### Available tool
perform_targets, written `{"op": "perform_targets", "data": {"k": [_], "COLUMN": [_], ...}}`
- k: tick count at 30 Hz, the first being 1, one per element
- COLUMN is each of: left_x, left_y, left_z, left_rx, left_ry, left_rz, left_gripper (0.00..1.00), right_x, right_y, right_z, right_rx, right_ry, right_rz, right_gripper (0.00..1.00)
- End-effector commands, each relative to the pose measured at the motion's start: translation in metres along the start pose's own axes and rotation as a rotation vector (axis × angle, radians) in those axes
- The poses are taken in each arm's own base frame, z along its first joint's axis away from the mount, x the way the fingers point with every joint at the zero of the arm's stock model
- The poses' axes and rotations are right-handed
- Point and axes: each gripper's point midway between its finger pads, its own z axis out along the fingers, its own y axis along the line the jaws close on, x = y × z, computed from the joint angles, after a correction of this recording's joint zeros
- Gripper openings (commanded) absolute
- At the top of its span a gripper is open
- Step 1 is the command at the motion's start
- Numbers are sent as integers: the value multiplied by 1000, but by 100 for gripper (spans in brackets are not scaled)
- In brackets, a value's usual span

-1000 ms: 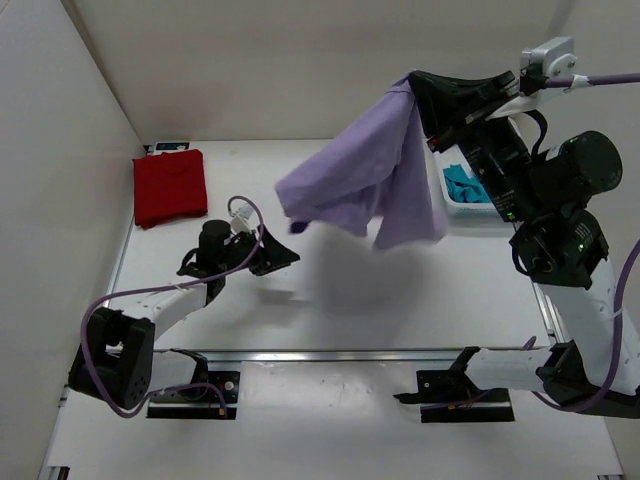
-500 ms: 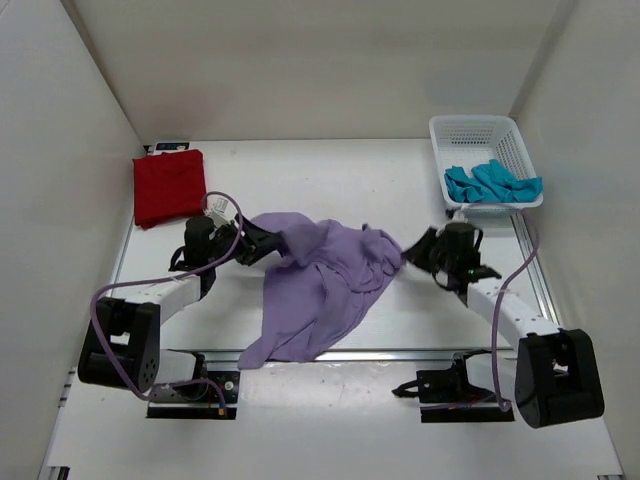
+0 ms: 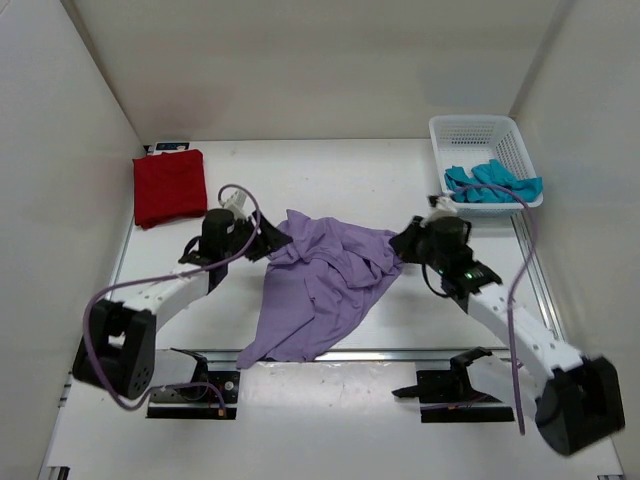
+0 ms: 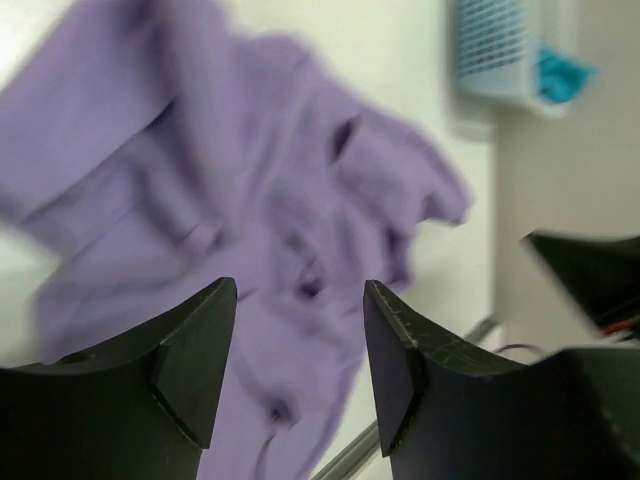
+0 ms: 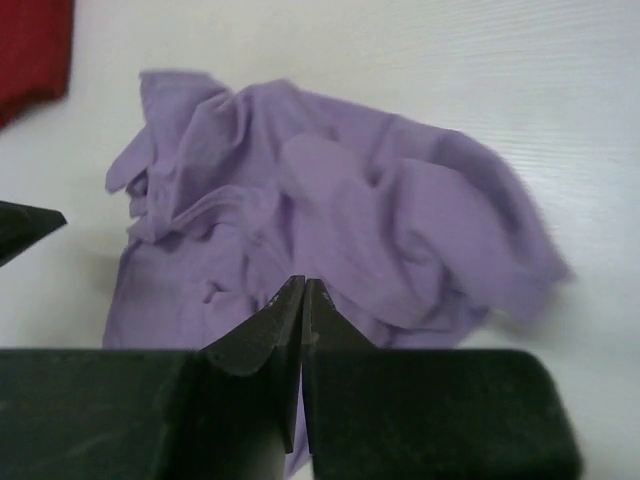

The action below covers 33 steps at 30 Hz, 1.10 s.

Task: Fold and stack the t-shirts
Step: Move the tshirt to the center of the board, then flatten out the tshirt

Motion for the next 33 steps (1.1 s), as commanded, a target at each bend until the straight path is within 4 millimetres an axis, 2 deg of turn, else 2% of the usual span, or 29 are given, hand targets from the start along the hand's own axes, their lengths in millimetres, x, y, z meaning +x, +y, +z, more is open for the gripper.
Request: {"op": "perform_targets", "data": {"k": [1,2,3,4,5,6,7,9,10,11,12,13,15,17,18,19,20,21,23,24,26,27,32,33], "left_x": [40,44,55,62,66,75,78,92,99,103,111,120,124,131,131,134,136,144,150,156,161,162,152,148], "left_y": [62,68,79,87,87,90,93,98,104,108,112,119,126,131,130,132,133,137,138,138,136,136,127,125], "left_z": [-33,-41,-46,-53,-55,-58,-61,-66,-69,-72,-75,-80,-84,-89,-89,-90,-91,-94,-92,-92,-89,-88,-79,-77], "left_rx": [-218,-239,-268,-296,-304,-320,-333,-343,-354,-361,-371,-395,-414,-419,-416,-423,-425,-434,-424,-411,-390,-394,-373,-372], "left_ry": [70,80,102,116,121,147,149,181,200,205,233,255,261,269,267,276,286,313,340,362,372,375,349,333], "left_rz": [94,90,92,97,118,126,134,141,135,136,140,140,143,145,158,168,177,173,174,175,170,177,208,215], "left_gripper": [65,66,68,69,69,69,69,70,70,70,70,70,70,70,70,70,70,68,62,60,47,44,16,11], "right_x": [2,-6,13,6,10,16,18,36,42,50,49,60,69,89,85,97,102,100,111,112,108,109,93,85], "right_y": [29,49,55,65,83,95,103,126,129,136,152,149,162,162,171,169,165,170,159,161,155,152,144,146], "right_z": [30,34,45,60,70,75,89,102,114,123,126,136,147,158,159,163,169,173,185,190,197,201,207,205], "right_rx": [-24,-62,-87,-102,-157,-198,-208,-261,-258,-260,-292,-284,-298,-289,-301,-296,-279,-268,-225,-204,-150,-134,-56,-57], "right_ry": [100,94,171,181,210,230,251,292,317,337,331,363,384,423,411,437,449,438,461,453,434,430,400,384], "right_rz": [-200,-250,-279,-303,-338,-376,-390,-475,-485,-515,-523,-526,-534,-561,-575,-582,-586,-598,-633,-654,-668,-678,-665,-658], "right_gripper": [2,5,10,18,22,29,32,56,61,64,66,67,68,68,69,68,68,66,64,59,45,43,1,0]}}
